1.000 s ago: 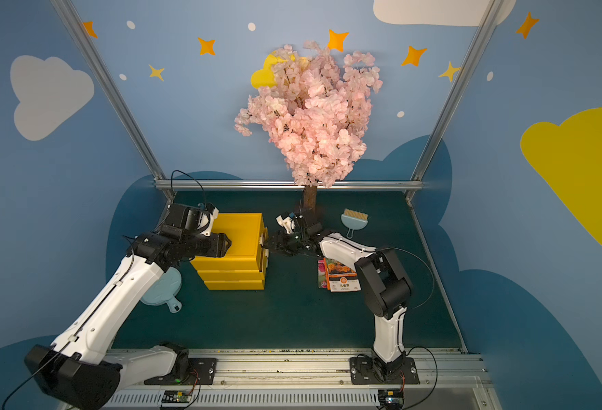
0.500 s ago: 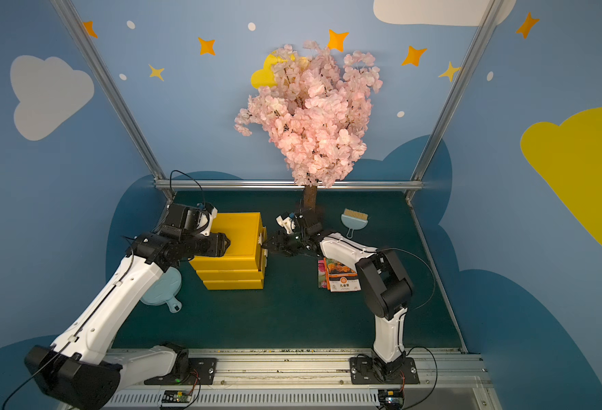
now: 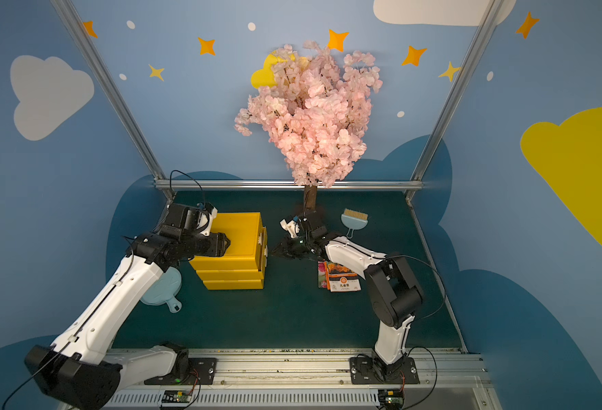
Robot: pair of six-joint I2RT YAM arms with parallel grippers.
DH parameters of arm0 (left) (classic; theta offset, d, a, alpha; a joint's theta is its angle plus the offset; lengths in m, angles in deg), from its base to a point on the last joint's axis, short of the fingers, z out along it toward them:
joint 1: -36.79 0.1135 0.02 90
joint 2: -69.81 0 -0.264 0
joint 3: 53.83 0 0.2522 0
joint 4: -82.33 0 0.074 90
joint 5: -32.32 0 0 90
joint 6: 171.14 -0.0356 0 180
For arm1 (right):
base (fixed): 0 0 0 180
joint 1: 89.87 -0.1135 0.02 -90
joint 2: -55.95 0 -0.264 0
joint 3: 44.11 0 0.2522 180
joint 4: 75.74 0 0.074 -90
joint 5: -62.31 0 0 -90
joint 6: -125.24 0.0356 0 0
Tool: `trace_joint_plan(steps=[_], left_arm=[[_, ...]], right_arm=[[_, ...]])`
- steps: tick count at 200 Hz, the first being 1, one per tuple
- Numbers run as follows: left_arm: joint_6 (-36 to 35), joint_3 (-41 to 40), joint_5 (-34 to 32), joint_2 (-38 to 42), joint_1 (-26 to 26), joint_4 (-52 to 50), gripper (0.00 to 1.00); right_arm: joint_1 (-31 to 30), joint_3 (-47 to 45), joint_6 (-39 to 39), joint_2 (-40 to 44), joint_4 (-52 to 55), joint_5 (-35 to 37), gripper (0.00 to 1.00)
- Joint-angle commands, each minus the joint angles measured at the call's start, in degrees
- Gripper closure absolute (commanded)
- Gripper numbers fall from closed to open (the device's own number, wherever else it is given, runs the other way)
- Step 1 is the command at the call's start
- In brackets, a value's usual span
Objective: Take the seed bags out of the drawer
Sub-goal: Close the drawer in the storage box.
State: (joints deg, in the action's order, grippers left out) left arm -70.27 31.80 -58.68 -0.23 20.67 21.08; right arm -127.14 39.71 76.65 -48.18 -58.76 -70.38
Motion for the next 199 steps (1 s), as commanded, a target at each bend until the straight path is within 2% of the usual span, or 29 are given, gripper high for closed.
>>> trace_joint_plan(steps=[1, 78, 130, 166, 199], left_arm=[[0.86, -1.22, 0.38, -1.21, 0.48, -8.41, 0.34], [1.23, 0.52, 0.34, -0.1, 0.52, -9.53, 0.33], [0.9, -0.64, -0.05, -1.39, 0.54, -9.05, 0.33], [0.9, -1.56, 0.11, -1.32, 0.52, -8.59, 0.33], [0.98, -1.65, 0.18, -1.16, 0.56, -8.38, 0.33]], right_arm=[[-2.19, -0.66, 0.17, -1.55, -0.87, 0.05, 0.95], [-3.86, 1.04, 4.55, -5.6, -7.15, -2.81, 0.95], [-2.01, -1.62, 4.35, -3.97, -7.31, -2.77, 0.94], [1.43, -5.34, 1.39, -1.19, -2.35, -0.31, 0.87], [1.99, -3.72, -3.15, -2.02, 4.44, 2.94, 0.79]])
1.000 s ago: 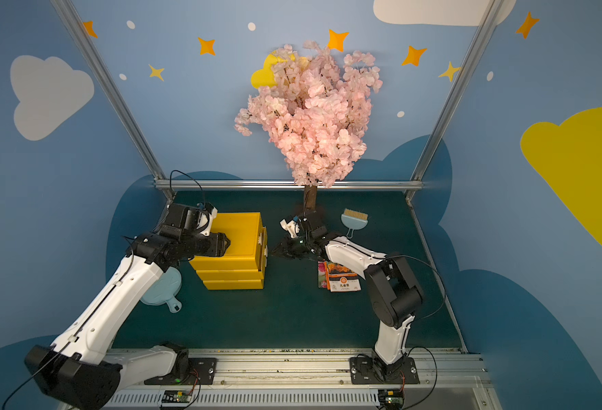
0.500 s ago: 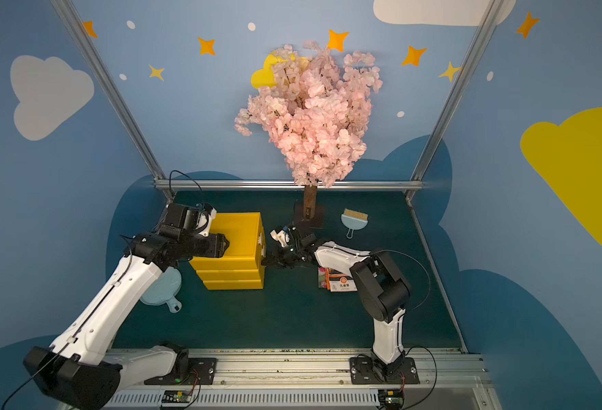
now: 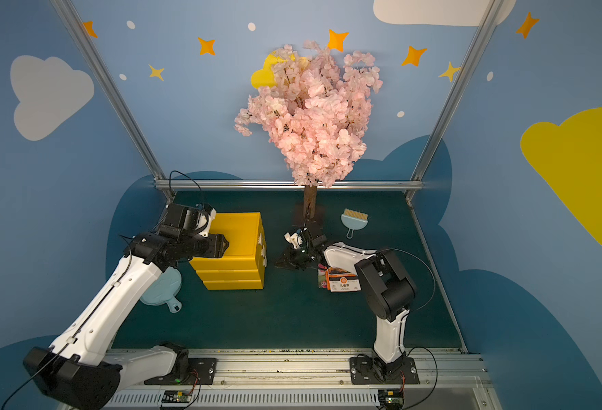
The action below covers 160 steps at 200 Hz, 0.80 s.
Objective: Take the seed bags out of the drawer
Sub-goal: Close the drawer in the storage box, then open the drawer in the storage box.
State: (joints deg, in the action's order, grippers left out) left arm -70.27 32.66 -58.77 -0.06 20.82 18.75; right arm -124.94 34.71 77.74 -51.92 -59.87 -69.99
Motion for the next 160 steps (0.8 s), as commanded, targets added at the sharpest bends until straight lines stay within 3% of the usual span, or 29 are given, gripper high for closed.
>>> trace_joint_plan(steps=[1, 62, 160], left_arm=[[0.99, -2.5, 0.28, -1.33, 0.41, -6.06, 0.33], [0.86, -2.46, 0.2, -1.29, 0.43, -6.43, 0.33], [0.74, -2.5, 0.2, -1.62, 0.5, -6.42, 0.33]], right_arm=[[-0.24, 1.38, -4.26, 1.58, 5.68, 2.56, 0.78], [-2.8, 10.39, -4.53, -5.81, 7.88, 4.62, 0.59], [-3.21, 17.6, -4.72, -11.5, 11.39, 6.04, 0.56]])
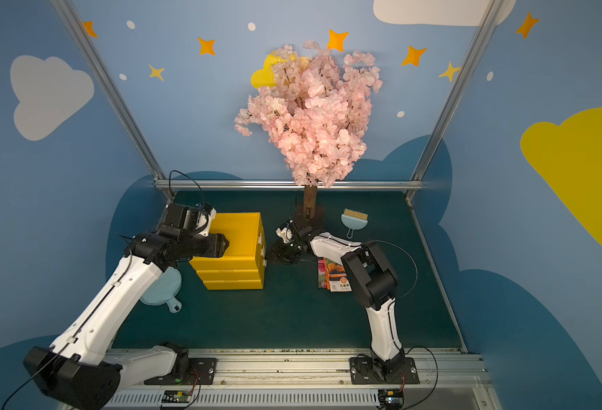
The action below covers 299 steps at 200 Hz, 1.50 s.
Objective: Take the seed bags out of the drawer
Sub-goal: Open the drawer in the storage box.
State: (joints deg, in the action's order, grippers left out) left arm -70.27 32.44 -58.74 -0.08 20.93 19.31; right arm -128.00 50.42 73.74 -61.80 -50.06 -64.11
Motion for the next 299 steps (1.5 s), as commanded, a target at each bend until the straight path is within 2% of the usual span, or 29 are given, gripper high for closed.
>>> trace_joint_plan(steps=[1, 181, 224, 261, 281, 299], left_arm=[[0.74, -2.29, 0.18, -1.58, 0.39, -6.99, 0.33], [0.66, -2.99, 0.31, -0.91, 0.66, -6.82, 0.33], [0.66, -2.86, 0.44, -0.95, 0.66, -6.65, 0.33], [0.73, -2.81, 0.71, -0.87, 0.65, -6.64, 0.33], [0.77, -2.56, 0.71, -0.83, 0.71, -6.64, 0.33], [0.71, -2.08, 0.6, -0.93, 0.65, -6.64, 0.33]], right_arm=[[-0.17, 1.95, -0.71, -1.66, 1.6, 0.14, 0.56], [-1.24, 6.25, -0.11, -6.44, 3.65, 0.75, 0.56], [-1.33, 6.42, -1.14, -5.96, 7.37, 4.84, 0.68], [-1.42, 6.35, -1.45, -4.88, 9.19, 6.9, 0.9], [-1.42, 6.46, -1.67, -4.11, 10.13, 7.8, 0.98], [-1.42, 6.68, -1.99, -3.33, 11.28, 8.75, 1.0]])
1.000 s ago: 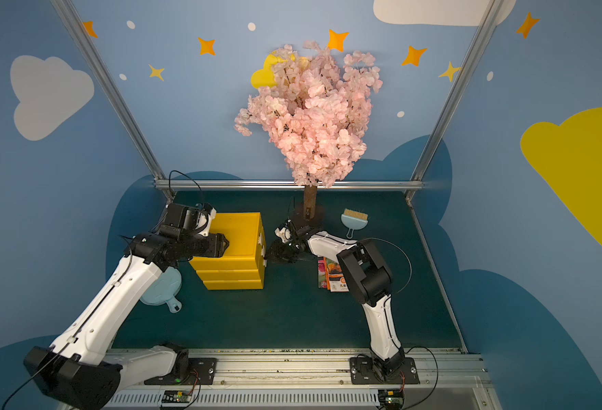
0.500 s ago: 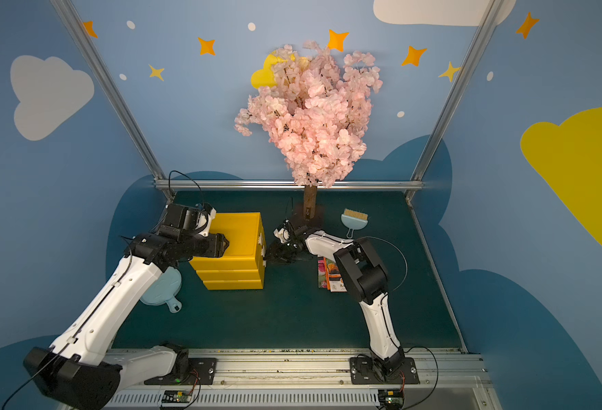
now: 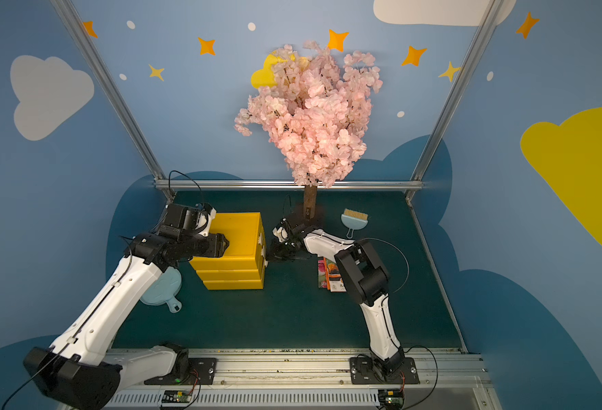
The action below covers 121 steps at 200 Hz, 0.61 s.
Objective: Take the seed bags out of the drawer
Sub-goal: Open the drawer in the storage box.
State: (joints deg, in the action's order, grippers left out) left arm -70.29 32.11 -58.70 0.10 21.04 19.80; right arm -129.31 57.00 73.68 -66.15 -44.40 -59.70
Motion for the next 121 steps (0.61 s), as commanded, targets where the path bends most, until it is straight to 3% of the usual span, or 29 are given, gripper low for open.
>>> trace_joint_plan(steps=[1, 121], left_arm=[[0.74, -1.72, 0.52, -1.07, 0.54, -7.12, 0.33], [0.85, 0.92, 0.84, -1.43, 0.55, -7.3, 0.31]], right_arm=[[-0.11, 0.1, -1.94, 1.09, 5.71, 4.37, 1.0], [2.94, -2.22, -6.25, 7.99, 12.7, 8.3, 1.0]])
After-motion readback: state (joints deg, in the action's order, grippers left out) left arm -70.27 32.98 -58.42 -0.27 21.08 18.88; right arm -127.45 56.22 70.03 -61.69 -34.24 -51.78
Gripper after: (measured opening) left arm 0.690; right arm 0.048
